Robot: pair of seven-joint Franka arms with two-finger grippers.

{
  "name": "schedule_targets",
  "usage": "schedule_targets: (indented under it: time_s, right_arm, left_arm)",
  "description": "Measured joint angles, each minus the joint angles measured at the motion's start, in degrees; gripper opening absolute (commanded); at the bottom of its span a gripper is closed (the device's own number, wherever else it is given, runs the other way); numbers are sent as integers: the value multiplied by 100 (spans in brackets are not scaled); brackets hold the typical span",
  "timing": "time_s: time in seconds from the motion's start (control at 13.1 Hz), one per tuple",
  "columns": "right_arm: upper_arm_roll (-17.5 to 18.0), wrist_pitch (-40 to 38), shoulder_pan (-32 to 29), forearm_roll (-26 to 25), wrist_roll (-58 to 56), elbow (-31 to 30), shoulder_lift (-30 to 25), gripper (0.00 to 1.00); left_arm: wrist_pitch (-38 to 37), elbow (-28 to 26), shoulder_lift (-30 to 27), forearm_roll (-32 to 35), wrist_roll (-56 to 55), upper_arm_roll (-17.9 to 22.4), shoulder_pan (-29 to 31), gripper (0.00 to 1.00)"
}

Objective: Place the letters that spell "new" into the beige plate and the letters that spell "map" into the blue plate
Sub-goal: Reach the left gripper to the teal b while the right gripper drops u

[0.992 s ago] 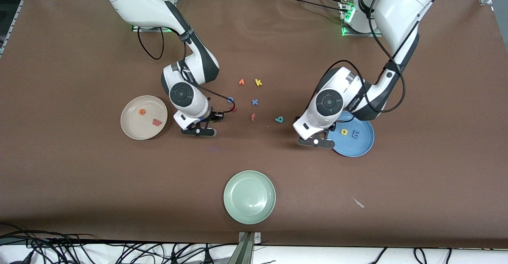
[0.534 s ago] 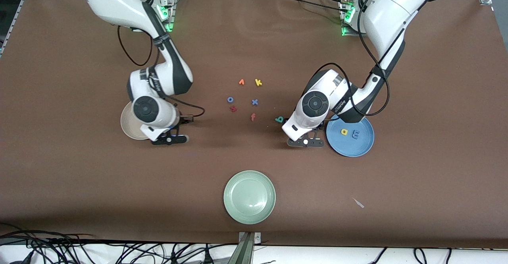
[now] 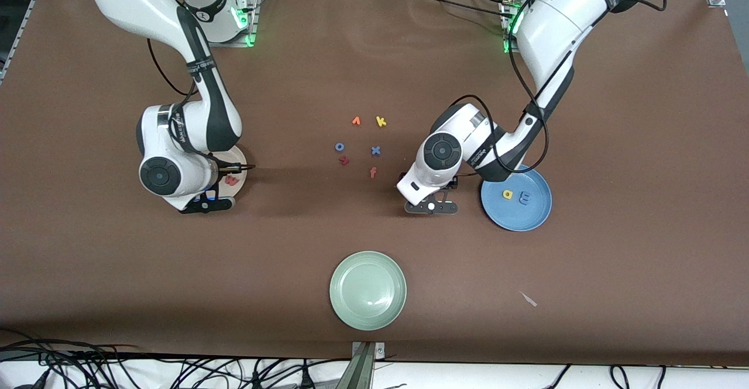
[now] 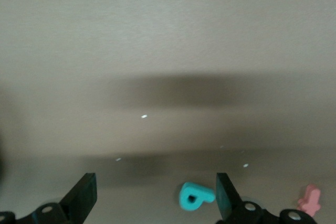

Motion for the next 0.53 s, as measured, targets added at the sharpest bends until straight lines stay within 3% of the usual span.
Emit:
schedule_targets:
  time_s: [0.38, 0.53]
  right_arm:
    - [15, -180, -62, 4, 1, 257, 29, 100]
    - [34, -713, -45, 20, 8, 616, -8, 100]
  left_arm:
    - [51, -111, 158, 0, -844, -6, -339, 100]
    - [52, -132, 159, 0, -1065, -2, -358, 88]
